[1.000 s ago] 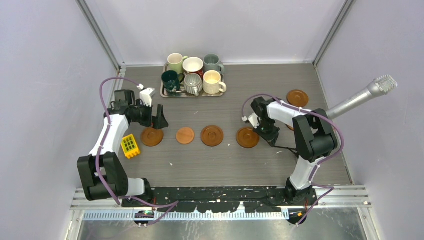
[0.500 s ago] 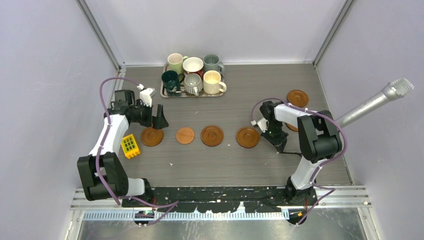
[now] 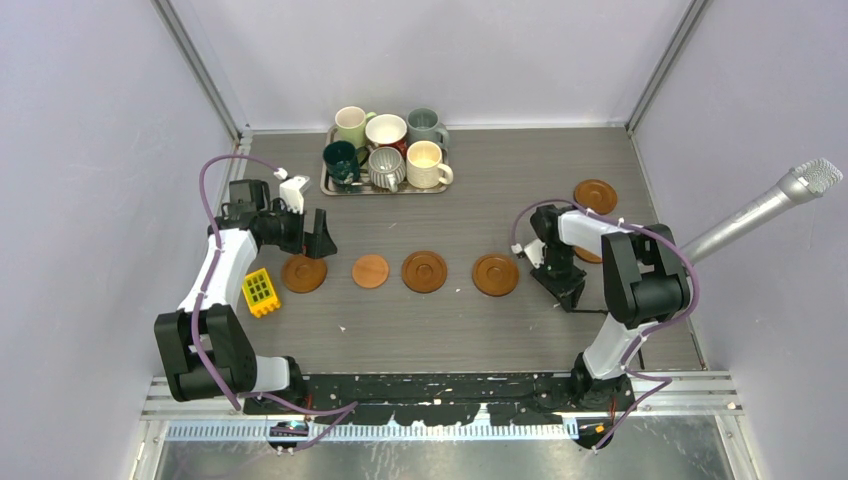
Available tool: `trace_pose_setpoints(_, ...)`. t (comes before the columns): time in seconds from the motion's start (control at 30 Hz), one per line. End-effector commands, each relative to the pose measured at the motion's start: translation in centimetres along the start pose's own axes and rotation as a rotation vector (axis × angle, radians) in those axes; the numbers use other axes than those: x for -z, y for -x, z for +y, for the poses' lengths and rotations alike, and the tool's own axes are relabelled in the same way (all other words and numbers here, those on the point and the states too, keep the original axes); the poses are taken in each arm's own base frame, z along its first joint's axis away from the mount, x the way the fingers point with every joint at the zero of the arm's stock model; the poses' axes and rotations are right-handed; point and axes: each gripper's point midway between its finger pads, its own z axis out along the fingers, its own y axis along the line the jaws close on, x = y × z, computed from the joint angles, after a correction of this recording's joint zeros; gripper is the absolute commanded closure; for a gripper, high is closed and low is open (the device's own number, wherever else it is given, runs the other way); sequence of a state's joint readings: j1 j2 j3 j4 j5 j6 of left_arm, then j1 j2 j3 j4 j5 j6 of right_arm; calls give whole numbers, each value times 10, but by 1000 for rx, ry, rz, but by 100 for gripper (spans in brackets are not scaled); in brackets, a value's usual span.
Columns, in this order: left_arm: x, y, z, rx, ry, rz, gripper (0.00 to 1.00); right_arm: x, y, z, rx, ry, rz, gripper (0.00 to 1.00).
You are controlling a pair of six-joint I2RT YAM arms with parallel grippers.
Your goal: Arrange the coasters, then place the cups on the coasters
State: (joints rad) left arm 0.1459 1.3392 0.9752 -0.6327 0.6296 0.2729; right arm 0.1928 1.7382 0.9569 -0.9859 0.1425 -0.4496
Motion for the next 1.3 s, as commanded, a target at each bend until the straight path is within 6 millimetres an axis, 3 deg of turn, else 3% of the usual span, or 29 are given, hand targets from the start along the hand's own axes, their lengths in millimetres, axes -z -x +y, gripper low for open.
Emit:
trace_pose_setpoints(0.0, 4, 9, -4, -42, -6, -42, 0, 20, 36, -6, -32, -10, -166, 67)
trace_pose_setpoints(0.13, 4, 10, -4, -40, -8, -43, 0, 48, 66, -7, -36, -52, -267, 58)
trace_pose_setpoints(0.23, 4, 11, -4, -40, -11, -44, 0, 68, 89, -17, -57, -101, -339, 56)
trace_pose_setpoints(0.47, 6, 9, -5, -50, -5, -43, 0, 96, 113, -84, -122, -382, -373, 56)
trace_pose_setpoints(0.63, 5, 9, -4, -55, -5, -44, 0, 87, 106, -123, -159, -447, -317, 56)
trace_pose_setpoints(0.87, 5, 11, -4, -55, -9, -49, 0, 64, 94, -159, -190, -508, -253, 57)
trace_pose_setpoints(1.27, 3, 9, -3, -52, -9, -44, 0, 28, 88, -175, -163, -527, -175, 60)
